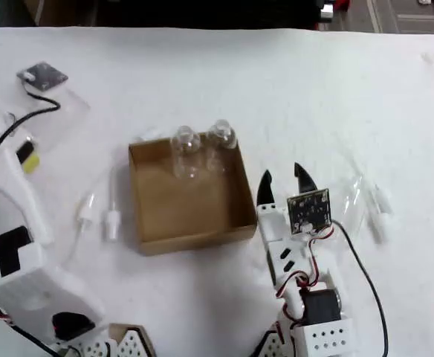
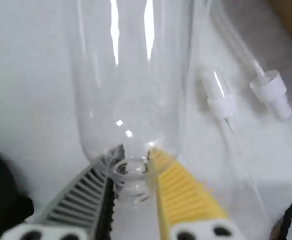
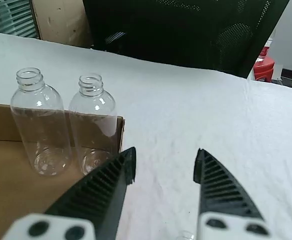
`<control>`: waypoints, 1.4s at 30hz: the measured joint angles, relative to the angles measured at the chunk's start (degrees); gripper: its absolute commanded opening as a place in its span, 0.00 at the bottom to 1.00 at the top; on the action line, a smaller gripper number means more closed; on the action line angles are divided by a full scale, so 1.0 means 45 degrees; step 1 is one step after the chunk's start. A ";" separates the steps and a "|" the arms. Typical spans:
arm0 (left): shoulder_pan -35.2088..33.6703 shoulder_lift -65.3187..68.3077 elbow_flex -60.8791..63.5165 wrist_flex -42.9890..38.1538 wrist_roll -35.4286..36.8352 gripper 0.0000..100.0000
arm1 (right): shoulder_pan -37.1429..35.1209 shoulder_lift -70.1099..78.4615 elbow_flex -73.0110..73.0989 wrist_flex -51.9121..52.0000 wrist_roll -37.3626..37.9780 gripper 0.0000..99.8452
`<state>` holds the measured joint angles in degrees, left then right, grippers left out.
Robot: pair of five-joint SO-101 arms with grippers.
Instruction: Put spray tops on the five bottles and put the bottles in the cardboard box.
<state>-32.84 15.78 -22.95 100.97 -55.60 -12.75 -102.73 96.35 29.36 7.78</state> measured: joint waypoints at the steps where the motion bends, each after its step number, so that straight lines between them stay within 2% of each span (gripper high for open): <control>1: -0.0137 -0.0117 -0.0176 0.0078 0.0000 0.02 | 0.0000 0.0000 0.0000 0.0000 0.0000 0.17; 4: -0.0274 -0.1074 -0.0039 0.0234 -0.0527 0.02 | 0.0000 0.0000 -0.0117 0.0039 0.0000 0.17; 6: -0.0293 -0.2266 0.0684 0.0234 -0.1426 0.02 | 0.0000 0.0000 -0.0137 0.0039 0.0000 0.17; 8: -0.0547 -0.3516 0.1817 0.0234 -0.2872 0.02 | 0.0000 0.0000 -0.0137 0.0039 0.0000 0.17; 11: -0.1407 -0.5138 0.3868 -0.0039 -0.6173 0.02 | 0.0000 0.0000 -0.0137 0.0039 0.0000 0.17; 14: -0.2579 -0.5958 0.5841 -0.1797 -0.9416 0.02 | 0.0000 0.0000 -0.0137 0.0039 0.0000 0.17; 18: -0.3966 -0.6037 0.8166 -0.5372 -1.0823 0.02 | 0.0000 0.0000 -0.0137 0.0039 0.0000 0.17; 23: -0.4396 -0.5626 1.0608 -0.6681 -1.4007 0.02 | 0.0000 0.0000 -0.0137 0.0039 0.0000 0.17; 30: -0.4396 -0.4493 1.1604 -0.8615 -1.4457 0.03 | 0.0000 0.0000 -0.0137 0.0039 0.0000 0.17; 34: -0.4396 -0.4142 1.1741 -0.8791 -1.4418 0.14 | 0.0000 0.0000 -0.0137 0.0039 0.0000 0.17; 37: -0.4396 -0.4024 1.1741 -0.8791 -1.3519 0.25 | 0.0000 0.0000 -0.0137 0.0039 0.0000 0.17; 42: -0.4396 -0.4024 1.1741 -0.8791 -1.2073 0.24 | -0.0391 0.0000 -0.0137 0.0039 0.0000 0.17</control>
<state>-52.62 -2.33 29.89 61.41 -109.93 -14.51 -102.73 95.74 29.54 7.78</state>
